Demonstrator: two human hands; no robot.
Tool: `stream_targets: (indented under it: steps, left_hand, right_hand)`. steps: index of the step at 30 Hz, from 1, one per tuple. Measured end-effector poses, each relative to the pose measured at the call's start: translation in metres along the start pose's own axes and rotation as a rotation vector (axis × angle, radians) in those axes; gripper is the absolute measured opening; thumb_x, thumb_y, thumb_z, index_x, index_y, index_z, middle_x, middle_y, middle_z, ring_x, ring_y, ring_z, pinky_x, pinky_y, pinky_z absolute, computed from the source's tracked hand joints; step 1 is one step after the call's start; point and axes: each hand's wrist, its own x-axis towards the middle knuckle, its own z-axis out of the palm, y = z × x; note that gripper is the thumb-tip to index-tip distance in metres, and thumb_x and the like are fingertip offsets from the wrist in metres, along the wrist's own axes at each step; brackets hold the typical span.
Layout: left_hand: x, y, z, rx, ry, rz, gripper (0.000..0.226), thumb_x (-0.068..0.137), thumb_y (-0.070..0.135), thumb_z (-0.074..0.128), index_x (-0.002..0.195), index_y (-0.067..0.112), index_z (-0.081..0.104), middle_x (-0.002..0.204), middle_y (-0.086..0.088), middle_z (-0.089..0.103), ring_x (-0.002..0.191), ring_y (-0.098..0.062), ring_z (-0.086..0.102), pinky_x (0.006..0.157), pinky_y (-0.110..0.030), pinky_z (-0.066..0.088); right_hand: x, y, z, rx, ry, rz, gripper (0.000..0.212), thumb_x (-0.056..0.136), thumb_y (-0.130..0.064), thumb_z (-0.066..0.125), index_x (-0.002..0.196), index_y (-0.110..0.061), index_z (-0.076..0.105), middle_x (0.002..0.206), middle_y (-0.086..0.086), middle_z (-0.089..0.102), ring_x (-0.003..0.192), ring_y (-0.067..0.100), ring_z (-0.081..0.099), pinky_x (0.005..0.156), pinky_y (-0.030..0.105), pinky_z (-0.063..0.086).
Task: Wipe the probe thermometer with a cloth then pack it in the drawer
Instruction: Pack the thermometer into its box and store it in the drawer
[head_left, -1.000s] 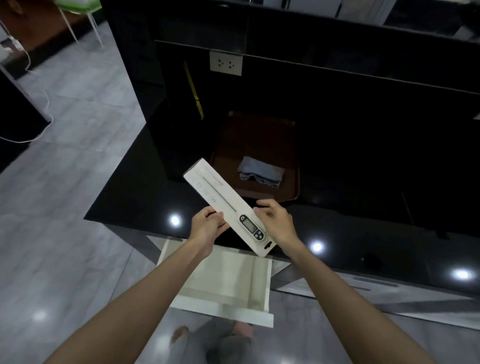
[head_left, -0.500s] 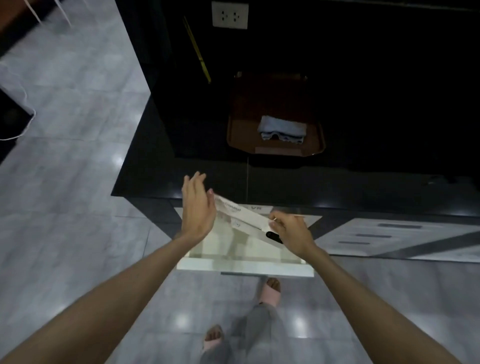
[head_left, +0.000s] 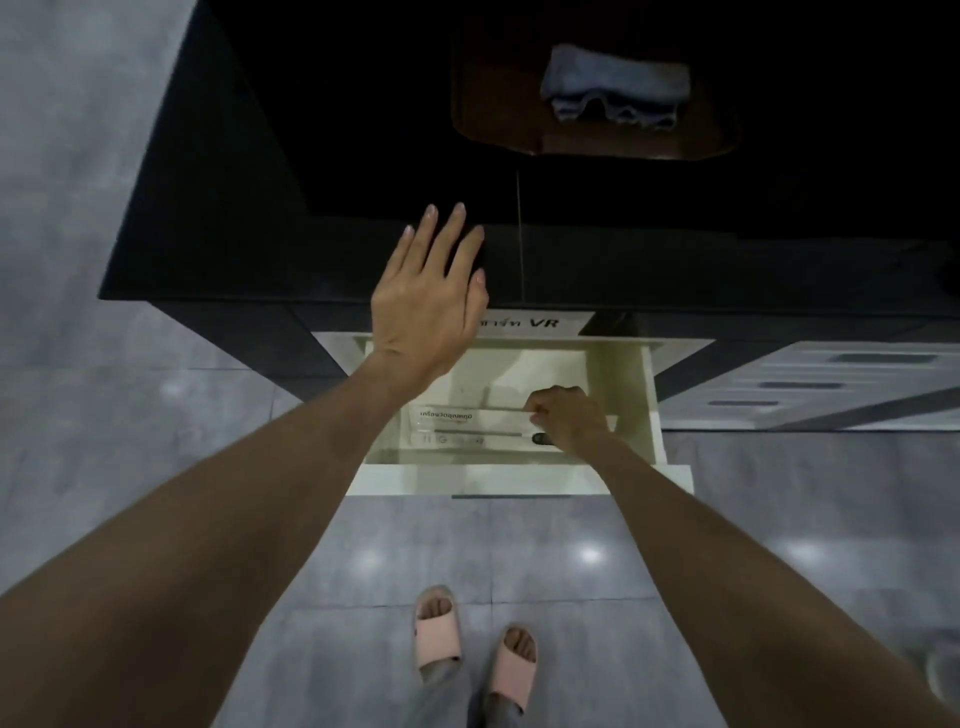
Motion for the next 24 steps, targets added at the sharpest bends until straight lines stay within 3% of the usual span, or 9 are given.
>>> stream_targets:
  steps: [4,9,11,13,15,17,19,22,24]
  left_hand:
    - [0.0,-0.001,0.009,0.026,0.093,0.01,0.048,0.101,0.029,0.028,0.135,0.012,0.055,0.145,-0.009,0.05,0.138,-0.029,0.041,0.116,-0.039,0.03]
    - [-0.001,-0.001,0.01,0.039,0.107,-0.004,0.047,0.101,0.029,0.029,0.137,0.012,0.054,0.147,-0.008,0.049,0.139,-0.027,0.04,0.116,-0.039,0.029]
    - [-0.001,0.0,0.01,0.051,0.102,-0.008,0.047,0.101,0.029,0.028,0.137,0.013,0.053,0.147,-0.007,0.048,0.14,-0.027,0.04,0.116,-0.038,0.029]
    - [0.0,0.001,0.008,0.056,0.098,-0.016,0.047,0.101,0.029,0.028,0.137,0.013,0.053,0.147,-0.007,0.048,0.14,-0.026,0.04,0.117,-0.038,0.029]
    - [0.001,0.003,0.006,0.051,0.096,-0.024,0.047,0.1,0.029,0.029,0.137,0.012,0.053,0.147,-0.007,0.048,0.14,-0.027,0.04,0.117,-0.038,0.028]
    - [0.001,0.004,0.004,0.043,0.095,-0.031,0.047,0.1,0.028,0.03,0.137,0.012,0.053,0.147,-0.007,0.049,0.139,-0.027,0.04,0.117,-0.037,0.028]
    - [0.0,0.005,0.002,0.036,0.085,-0.04,0.047,0.1,0.028,0.03,0.137,0.012,0.052,0.147,-0.007,0.048,0.14,-0.026,0.039,0.117,-0.037,0.026]
    - [-0.001,0.006,0.0,0.034,0.074,-0.046,0.047,0.1,0.029,0.029,0.138,0.013,0.051,0.148,-0.007,0.048,0.141,-0.026,0.038,0.117,-0.037,0.025]
    - [0.0,0.006,-0.001,0.032,0.072,-0.05,0.047,0.1,0.029,0.028,0.138,0.013,0.052,0.148,-0.007,0.048,0.141,-0.026,0.038,0.117,-0.037,0.025]
  right_hand:
    - [0.02,0.014,0.023,-0.073,-0.099,-0.021,0.023,0.095,-0.017,0.052,0.114,-0.02,0.065,0.121,0.001,0.06,0.111,0.023,0.052,0.096,0.031,0.041]
    - [0.019,0.01,0.024,-0.003,-0.073,0.012,0.024,0.096,-0.02,0.053,0.115,-0.01,0.064,0.121,0.008,0.061,0.113,0.026,0.052,0.091,0.029,0.04]
    - [0.005,0.003,0.018,0.06,0.01,-0.003,0.028,0.098,-0.026,0.047,0.116,-0.01,0.062,0.119,0.008,0.064,0.11,0.029,0.056,0.084,0.032,0.042]
    - [-0.022,-0.006,0.018,0.174,0.203,-0.063,0.031,0.1,-0.028,0.041,0.116,-0.012,0.063,0.116,0.007,0.067,0.105,0.028,0.061,0.08,0.032,0.046]
    - [-0.058,-0.014,0.028,0.171,0.475,-0.207,0.032,0.1,-0.025,0.042,0.121,-0.013,0.063,0.122,0.007,0.066,0.112,0.025,0.06,0.092,0.036,0.05]
    - [-0.086,-0.016,0.047,0.001,0.611,-0.396,0.037,0.099,-0.024,0.042,0.131,-0.012,0.056,0.134,0.008,0.058,0.127,0.023,0.051,0.109,0.041,0.04]
    - [-0.102,-0.009,0.069,-0.209,0.559,-0.529,0.046,0.099,-0.028,0.038,0.142,-0.011,0.042,0.149,0.008,0.041,0.14,0.022,0.033,0.117,0.044,0.023]
    - [-0.113,0.007,0.095,-0.383,0.487,-0.563,0.062,0.097,-0.033,0.04,0.152,-0.014,0.017,0.159,0.007,0.012,0.148,0.021,0.008,0.118,0.045,0.009]
    - [-0.113,0.017,0.1,-0.442,0.502,-0.573,0.07,0.095,-0.032,0.045,0.153,-0.015,0.01,0.16,0.005,0.006,0.148,0.021,0.005,0.119,0.045,0.008]
